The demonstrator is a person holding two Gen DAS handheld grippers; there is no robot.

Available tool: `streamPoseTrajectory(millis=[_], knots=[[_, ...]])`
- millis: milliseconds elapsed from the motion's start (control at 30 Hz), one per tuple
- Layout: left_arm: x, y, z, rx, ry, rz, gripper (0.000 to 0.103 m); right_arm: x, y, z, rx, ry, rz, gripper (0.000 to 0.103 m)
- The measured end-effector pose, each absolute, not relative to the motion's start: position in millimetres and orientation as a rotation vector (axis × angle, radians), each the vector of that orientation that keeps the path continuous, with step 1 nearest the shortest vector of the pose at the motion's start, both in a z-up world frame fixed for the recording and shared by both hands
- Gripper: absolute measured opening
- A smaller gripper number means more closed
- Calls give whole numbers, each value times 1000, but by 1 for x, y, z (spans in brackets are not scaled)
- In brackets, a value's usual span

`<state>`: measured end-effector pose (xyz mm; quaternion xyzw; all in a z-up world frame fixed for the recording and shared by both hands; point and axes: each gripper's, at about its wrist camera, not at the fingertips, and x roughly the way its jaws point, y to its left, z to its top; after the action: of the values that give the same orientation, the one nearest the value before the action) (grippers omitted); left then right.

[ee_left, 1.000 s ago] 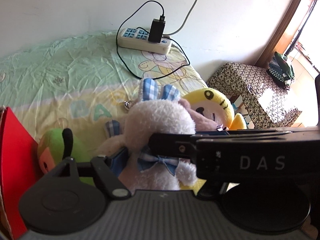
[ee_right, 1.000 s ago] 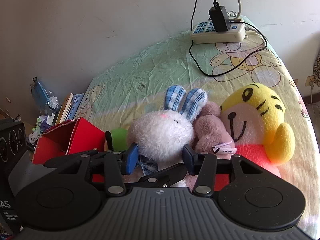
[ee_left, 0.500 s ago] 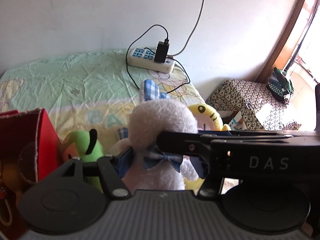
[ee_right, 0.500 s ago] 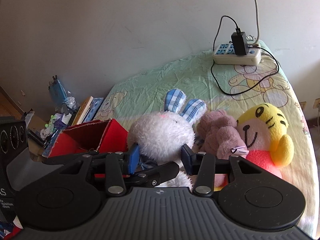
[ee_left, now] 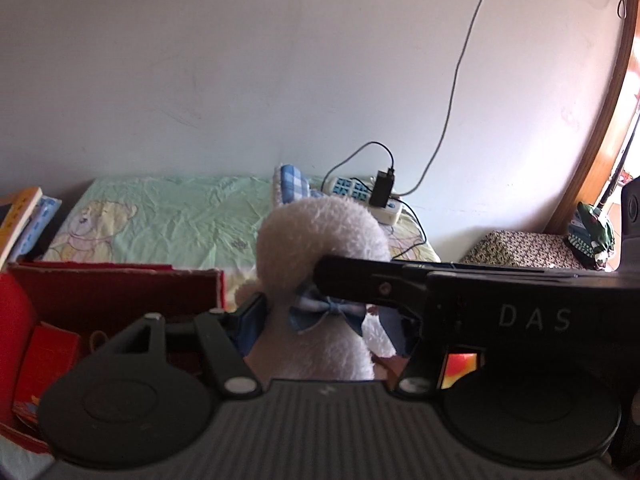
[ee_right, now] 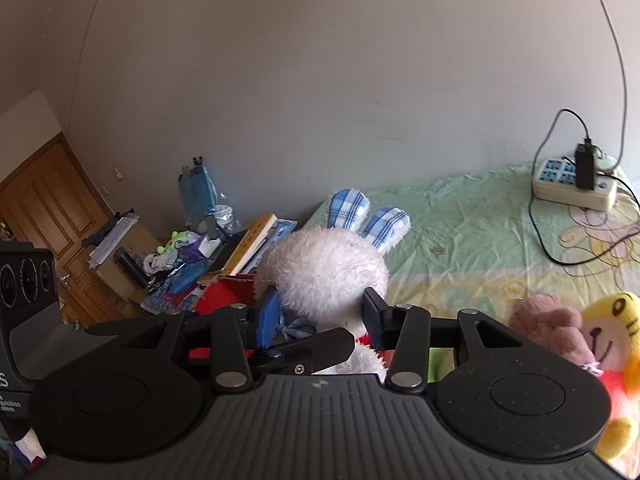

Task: Organize objects
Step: 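Carry the bunny into the red box and open the right tool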

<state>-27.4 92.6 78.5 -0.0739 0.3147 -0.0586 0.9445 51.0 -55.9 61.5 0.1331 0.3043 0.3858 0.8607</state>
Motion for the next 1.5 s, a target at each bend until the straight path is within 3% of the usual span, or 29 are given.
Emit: streamPoseTrajectory(millis=[200, 533, 933, 1067, 1233, 1367, 1500], knots=[[-41, 160, 81, -153, 618, -28, 61, 57, 18, 56, 298, 681, 890, 47], [-39, 280, 38, -122, 766, 70, 61, 66, 138, 8, 372, 925, 891, 47], [-34, 338, 3, -67, 886, 50, 63, 78, 198, -39, 452, 1193, 795, 47], [-39, 336, 5, -28, 865, 21, 68, 76, 206, -39, 426, 1186, 796, 49], [-37, 341, 1, -31, 875, 14, 67, 77, 210, -41, 398, 1171, 790, 56], [-35, 343, -1, -47, 884, 8, 74, 75, 209, -38, 365, 1134, 776, 58], [-36, 340, -1, -29, 884, 23, 72, 71, 194, -31, 342, 1077, 746, 58]])
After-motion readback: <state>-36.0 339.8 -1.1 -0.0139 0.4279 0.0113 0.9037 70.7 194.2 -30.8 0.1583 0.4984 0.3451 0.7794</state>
